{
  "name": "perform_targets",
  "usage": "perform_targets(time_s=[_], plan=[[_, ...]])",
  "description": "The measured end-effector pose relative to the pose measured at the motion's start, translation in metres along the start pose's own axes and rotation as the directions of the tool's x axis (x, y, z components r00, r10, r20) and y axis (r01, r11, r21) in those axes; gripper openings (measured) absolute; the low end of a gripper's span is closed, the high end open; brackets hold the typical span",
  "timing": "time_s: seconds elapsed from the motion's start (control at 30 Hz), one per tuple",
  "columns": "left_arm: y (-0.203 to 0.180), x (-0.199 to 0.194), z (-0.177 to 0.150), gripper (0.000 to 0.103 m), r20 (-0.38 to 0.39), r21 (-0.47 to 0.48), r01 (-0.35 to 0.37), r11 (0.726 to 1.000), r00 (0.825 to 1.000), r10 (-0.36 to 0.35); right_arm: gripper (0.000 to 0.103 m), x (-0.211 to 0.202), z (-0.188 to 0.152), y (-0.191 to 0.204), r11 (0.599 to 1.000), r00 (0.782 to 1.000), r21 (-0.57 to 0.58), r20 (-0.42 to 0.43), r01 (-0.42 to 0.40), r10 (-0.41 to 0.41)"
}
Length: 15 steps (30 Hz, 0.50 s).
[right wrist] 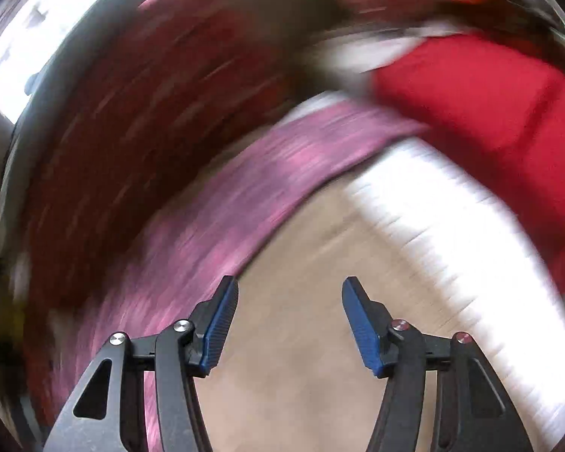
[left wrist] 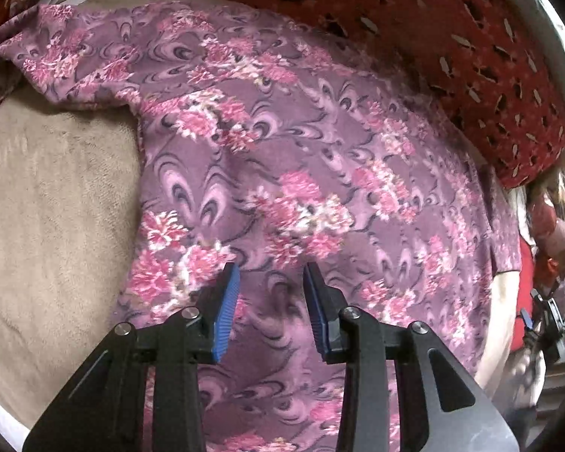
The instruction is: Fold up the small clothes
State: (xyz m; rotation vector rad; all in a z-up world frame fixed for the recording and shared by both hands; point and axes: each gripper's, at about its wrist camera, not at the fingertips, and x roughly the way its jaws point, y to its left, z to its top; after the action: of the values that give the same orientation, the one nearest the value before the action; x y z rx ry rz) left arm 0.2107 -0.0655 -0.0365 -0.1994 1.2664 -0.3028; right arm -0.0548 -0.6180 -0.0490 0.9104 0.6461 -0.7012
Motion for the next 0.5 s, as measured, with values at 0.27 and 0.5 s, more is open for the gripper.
perform_targets(time_s=[0.27,0.5], plan=[[-0.059,-0.004,-0.001,0.039,0.064,0.104,0.068,0.992,0.995,-0.075,0.06,0.073,0.064,-0.027,0.98,0.999,0.195,0.008,-0.039,0.038],[-0.109,0.015,0.013,0.041,0.106,0.193,0.091,0.977,0.988,-0.113,0.02,0.097,0.075,-0.011,0.987,0.996,0.161,0.09,-0.007,-0.008]])
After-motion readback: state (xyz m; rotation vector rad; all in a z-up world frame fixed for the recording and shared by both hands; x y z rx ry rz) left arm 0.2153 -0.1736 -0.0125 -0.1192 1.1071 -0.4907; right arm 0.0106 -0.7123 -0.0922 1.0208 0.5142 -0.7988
